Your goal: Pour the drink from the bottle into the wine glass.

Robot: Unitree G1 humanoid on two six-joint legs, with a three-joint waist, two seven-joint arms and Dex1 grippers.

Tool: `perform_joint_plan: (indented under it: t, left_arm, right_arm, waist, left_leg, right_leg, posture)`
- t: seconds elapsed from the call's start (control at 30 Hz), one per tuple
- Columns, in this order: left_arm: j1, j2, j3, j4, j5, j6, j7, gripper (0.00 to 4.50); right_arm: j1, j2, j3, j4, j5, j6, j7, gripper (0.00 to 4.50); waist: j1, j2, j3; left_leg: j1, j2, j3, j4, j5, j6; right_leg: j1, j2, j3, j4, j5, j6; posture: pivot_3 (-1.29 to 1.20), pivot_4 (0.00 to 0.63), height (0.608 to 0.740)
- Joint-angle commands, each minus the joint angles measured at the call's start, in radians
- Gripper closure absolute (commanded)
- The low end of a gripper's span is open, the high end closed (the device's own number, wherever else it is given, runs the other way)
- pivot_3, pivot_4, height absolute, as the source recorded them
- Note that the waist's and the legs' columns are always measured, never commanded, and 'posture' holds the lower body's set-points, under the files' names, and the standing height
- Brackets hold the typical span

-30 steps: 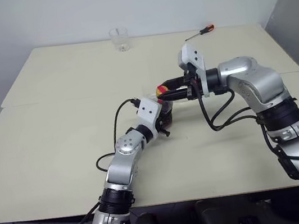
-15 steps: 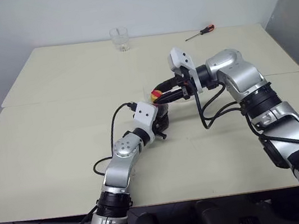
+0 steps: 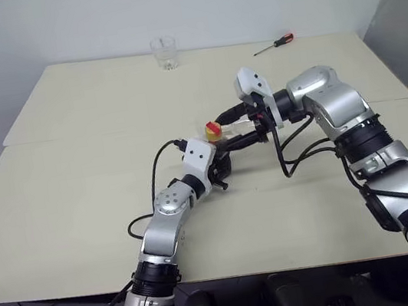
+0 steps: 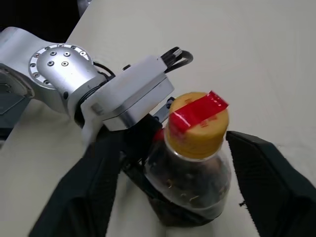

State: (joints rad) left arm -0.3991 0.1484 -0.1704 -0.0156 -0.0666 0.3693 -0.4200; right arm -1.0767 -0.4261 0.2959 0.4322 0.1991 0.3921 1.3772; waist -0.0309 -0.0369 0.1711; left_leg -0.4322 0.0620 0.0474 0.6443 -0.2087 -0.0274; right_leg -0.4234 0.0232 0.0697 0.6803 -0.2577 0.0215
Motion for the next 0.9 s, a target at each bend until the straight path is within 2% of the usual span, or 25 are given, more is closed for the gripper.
perform_joint_plan:
  t: [0.03,0.27,0.4,0.5,0.63,0.8,0.9]
  left_arm:
    - [-0.025,-0.009,-0.003,-0.041,-0.012,-0.011,-0.006,3.7]
    - [-0.027,-0.009,-0.002,-0.041,-0.011,-0.007,-0.01,3.7]
    - [-0.024,-0.005,-0.001,-0.046,-0.013,-0.003,-0.012,3.7]
    - [-0.02,0.001,0.003,-0.053,-0.013,0.003,-0.011,3.7]
    - [-0.021,0.003,0.003,-0.049,-0.013,0.002,-0.012,3.7]
    - [-0.027,0.001,0.0,-0.041,-0.012,-0.002,-0.014,3.7]
    - [-0.03,-0.002,-0.001,-0.035,-0.012,-0.004,-0.014,3.7]
  right_arm:
    - [-0.002,-0.041,-0.031,-0.073,0.014,0.027,0.014,0.0]
    - [0.096,-0.161,-0.127,-0.218,0.069,0.118,-0.034,0.0]
    - [0.164,-0.176,-0.231,-0.31,0.12,0.215,-0.158,0.0]
    - [0.209,-0.059,-0.369,-0.518,0.155,0.349,-0.463,0.0]
    - [0.205,0.094,-0.318,-0.753,0.164,0.563,-0.697,0.0]
    - [0.197,0.27,-0.3,-0.806,0.113,0.666,-0.949,0.0]
    - [0.206,0.313,-0.305,-0.801,0.113,0.687,-1.016,0.0]
  waist:
    - [0.0,0.0,0.0]
    - [0.002,0.0,0.0]
    - [0.001,0.0,0.0]
    - [-0.005,0.0,0.0]
    - [-0.008,0.001,0.0]
    - [-0.001,0.001,0.0]
    - [0.005,0.001,0.0]
  left_leg:
    - [0.0,0.0,0.0,0.0,0.0,0.0]
    - [0.0,0.0,0.0,0.0,0.0,0.0]
    - [0.0,0.0,0.0,0.0,0.0,0.0]
    - [0.0,0.0,0.0,0.0,0.0,0.0]
    - [0.0,0.001,-0.002,-0.001,0.0,0.0]
    - [0.0,0.0,-0.002,0.0,0.0,0.0]
    - [-0.001,0.0,-0.001,0.0,0.0,0.0]
  right_leg:
    - [0.0,0.0,0.0,0.0,0.0,0.0]
    - [0.0,0.0,0.0,0.0,0.0,0.0]
    - [0.0,0.0,0.0,0.0,0.0,0.0]
    - [0.0,0.0,0.001,0.0,0.0,0.0]
    - [-0.001,0.001,0.001,0.001,0.0,0.0]
    - [-0.001,0.0,0.0,0.001,0.0,0.0]
    - [-0.001,-0.001,0.0,0.001,0.0,0.0]
  posture:
    - [0.0,0.15,0.74]
    - [0.0,0.15,0.74]
    - [0.0,0.15,0.74]
    - [0.0,0.15,0.74]
    - [0.0,0.15,0.74]
    - [0.0,0.15,0.74]
    - [0.0,0.15,0.74]
